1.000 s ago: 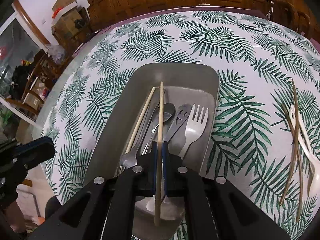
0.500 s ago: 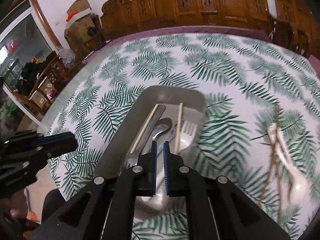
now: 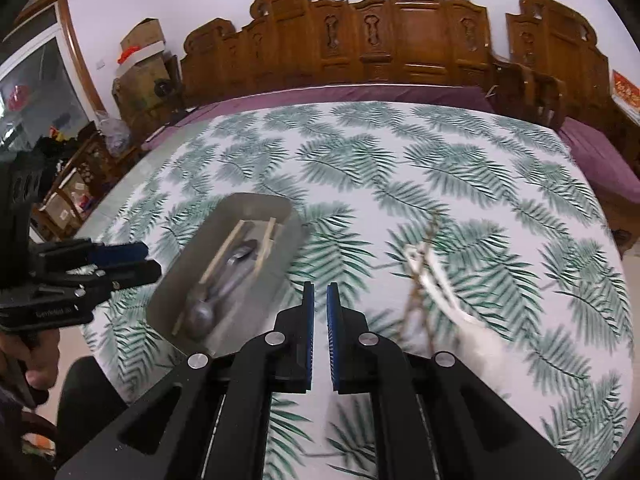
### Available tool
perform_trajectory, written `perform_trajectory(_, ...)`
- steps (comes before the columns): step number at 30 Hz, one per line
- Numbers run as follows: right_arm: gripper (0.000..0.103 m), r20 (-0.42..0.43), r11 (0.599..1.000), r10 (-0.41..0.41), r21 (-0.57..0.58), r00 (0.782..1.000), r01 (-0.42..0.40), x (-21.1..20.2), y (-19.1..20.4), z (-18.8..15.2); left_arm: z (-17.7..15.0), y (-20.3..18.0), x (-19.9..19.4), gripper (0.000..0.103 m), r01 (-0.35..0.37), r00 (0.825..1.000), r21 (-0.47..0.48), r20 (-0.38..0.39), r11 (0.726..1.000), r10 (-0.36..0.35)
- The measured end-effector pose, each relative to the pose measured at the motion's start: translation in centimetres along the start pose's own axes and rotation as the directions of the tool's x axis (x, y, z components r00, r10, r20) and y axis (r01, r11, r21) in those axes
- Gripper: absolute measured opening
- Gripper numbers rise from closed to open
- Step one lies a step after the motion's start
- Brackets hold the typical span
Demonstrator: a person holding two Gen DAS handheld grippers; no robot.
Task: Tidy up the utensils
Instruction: 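Carry the wooden chopstick into the grey tray with the right tool and release, then grasp a wooden chopstick with the left tool while the right tool grasps another chopstick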
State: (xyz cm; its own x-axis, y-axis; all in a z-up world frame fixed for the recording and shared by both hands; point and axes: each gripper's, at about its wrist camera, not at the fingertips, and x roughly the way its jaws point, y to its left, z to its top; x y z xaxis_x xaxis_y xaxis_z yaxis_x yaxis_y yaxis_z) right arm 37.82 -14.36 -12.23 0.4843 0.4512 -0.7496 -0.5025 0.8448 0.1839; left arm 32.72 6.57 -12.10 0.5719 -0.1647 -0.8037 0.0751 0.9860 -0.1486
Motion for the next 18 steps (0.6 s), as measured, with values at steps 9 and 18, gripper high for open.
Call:
perform_trajectory(9, 0.009, -0.019, 0.998, -0.053, 0.037, 0.998, 0.054, -0.5, -4.4, -2.6, 1.0, -3.2, 2.1, 0.046, 0.027, 1.000, 0.035, -0.012, 0.999, -0.027)
perform_trajectory(18, 0.016, -0.047, 0.995, -0.070, 0.064, 0.996, 0.073, -0.3, -7.7, -4.8, 1.9, -6.7, 5.5, 0.046, 0.051, 0.998, 0.080, -0.034, 0.995, -0.049)
